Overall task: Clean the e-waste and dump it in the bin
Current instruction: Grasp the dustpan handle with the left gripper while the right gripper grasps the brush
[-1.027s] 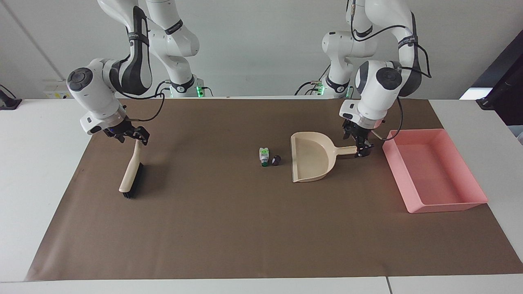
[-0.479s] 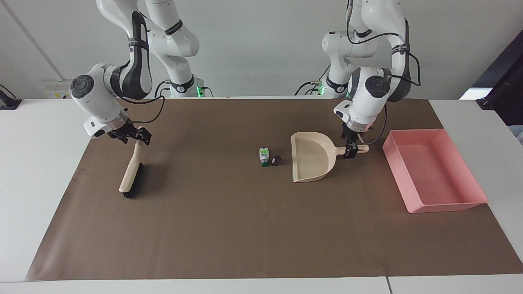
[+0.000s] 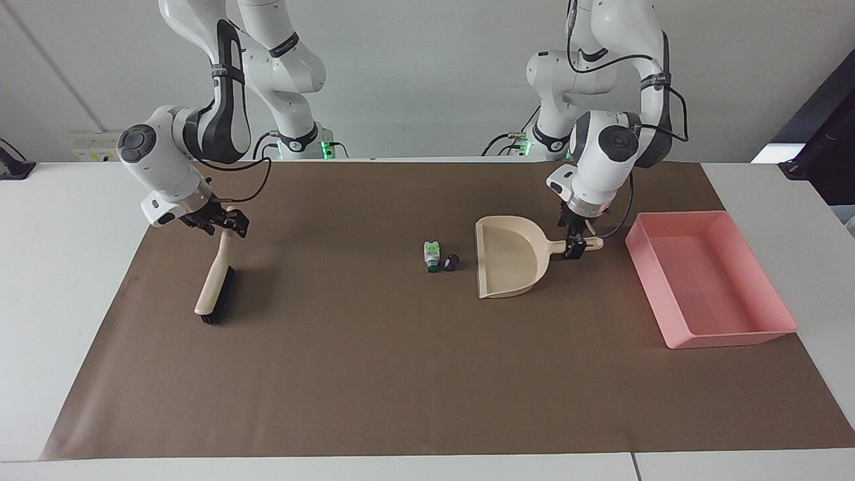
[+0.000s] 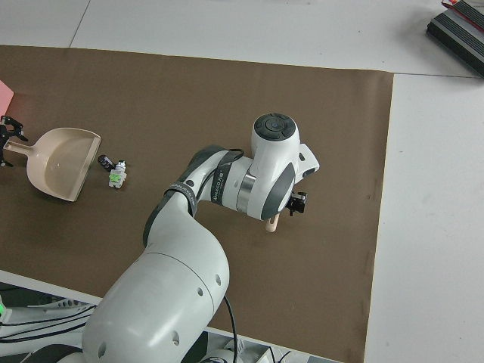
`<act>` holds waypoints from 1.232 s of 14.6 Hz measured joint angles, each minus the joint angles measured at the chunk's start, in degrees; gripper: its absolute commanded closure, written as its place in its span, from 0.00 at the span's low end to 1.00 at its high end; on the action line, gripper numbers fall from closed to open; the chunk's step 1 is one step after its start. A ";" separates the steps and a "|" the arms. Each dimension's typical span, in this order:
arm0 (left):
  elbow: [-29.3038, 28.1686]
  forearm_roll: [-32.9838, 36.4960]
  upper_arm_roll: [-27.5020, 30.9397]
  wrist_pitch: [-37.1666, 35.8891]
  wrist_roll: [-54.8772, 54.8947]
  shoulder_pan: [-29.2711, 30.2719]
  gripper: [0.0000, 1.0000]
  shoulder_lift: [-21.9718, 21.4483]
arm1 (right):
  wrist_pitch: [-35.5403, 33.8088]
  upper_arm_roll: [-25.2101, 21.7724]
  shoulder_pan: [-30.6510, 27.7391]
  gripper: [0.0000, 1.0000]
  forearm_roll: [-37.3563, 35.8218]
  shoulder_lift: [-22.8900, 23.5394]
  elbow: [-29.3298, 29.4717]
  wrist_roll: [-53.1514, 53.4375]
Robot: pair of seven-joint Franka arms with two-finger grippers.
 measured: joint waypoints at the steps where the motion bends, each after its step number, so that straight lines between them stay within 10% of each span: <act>1: 0.53 -0.56 0.32 -0.07 -0.80 0.22 0.02 0.05 | 0.31 0.00 0.00 0.19 0.00 -0.01 0.00 0.00; 3: 0.60 -0.88 0.52 -0.06 -1.60 0.40 0.02 0.20 | 1.09 0.01 0.00 0.26 0.00 -0.01 0.00 0.00; 10: 0.53 -1.09 -0.06 0.55 -8.26 -2.19 0.08 1.05 | 1.21 0.03 0.01 1.00 0.03 -0.01 -0.22 0.00; 18: -1.50 -1.09 0.33 4.67 -8.41 -2.11 0.08 1.25 | -4.09 0.62 0.81 1.00 0.15 -0.06 2.99 0.02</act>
